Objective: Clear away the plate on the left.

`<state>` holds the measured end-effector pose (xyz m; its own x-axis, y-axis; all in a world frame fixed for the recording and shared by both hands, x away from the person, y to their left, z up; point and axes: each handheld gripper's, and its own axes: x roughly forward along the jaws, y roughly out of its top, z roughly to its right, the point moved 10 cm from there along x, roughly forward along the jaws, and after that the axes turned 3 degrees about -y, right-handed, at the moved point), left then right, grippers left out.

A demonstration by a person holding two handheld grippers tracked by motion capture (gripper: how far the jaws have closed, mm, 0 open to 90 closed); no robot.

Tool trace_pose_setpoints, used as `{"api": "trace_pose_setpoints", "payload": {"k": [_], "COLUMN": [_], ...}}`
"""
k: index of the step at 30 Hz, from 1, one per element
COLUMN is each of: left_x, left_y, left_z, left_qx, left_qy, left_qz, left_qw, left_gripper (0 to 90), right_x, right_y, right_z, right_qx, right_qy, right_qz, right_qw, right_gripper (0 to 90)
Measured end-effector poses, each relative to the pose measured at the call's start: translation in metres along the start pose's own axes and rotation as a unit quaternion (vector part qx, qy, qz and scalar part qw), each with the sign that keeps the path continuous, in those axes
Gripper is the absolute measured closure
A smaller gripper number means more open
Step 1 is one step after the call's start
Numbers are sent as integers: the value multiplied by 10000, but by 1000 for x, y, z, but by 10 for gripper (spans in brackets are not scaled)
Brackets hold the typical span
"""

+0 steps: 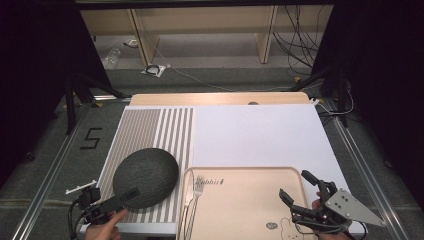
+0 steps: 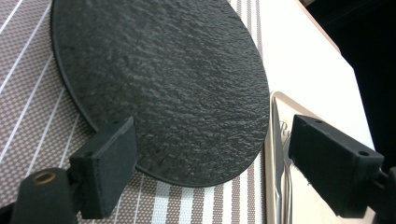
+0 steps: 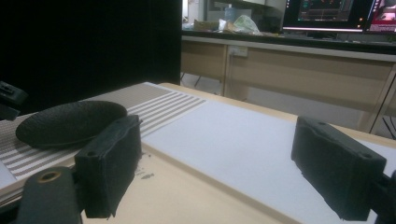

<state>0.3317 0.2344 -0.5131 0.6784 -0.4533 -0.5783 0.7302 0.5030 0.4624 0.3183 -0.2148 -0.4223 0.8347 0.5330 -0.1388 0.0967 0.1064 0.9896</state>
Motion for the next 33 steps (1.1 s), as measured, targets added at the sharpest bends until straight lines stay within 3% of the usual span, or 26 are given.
{"api": "trace_pose_setpoints", "payload": {"k": [10, 13, 19, 25, 30, 33], "left_x": [-3, -2, 1, 5, 10, 12], "left_y": [-2, -2, -9, -14, -18, -16], "left_z": [-11, -15, -19, -19, -19, -21], "left_qx": [-429, -766, -1418, -1690, -2123, -2278], "left_qy": [79, 10, -203, -296, -466, -462], "left_qz": [50, 87, 53, 12, 0, 100], "left_qw": [9990, 9970, 9897, 9852, 9761, 9726], "left_gripper": [155, 156, 156, 158, 159, 162], "right_x": [1, 1, 1, 1, 1, 3], "right_y": [0, 0, 0, 0, -1, -1], "right_z": [1, 1, 0, 1, -1, -1], "right_qx": [-7, -11, -15, -13, 11, -14], "right_qy": [-7, -13, -14, -15, 6, 15], "right_qz": [24, 8, 11, 9, -14, -4], "right_qw": [10000, 10000, 10000, 10000, 10000, 10000], "right_gripper": [169, 169, 169, 169, 169, 169]}}
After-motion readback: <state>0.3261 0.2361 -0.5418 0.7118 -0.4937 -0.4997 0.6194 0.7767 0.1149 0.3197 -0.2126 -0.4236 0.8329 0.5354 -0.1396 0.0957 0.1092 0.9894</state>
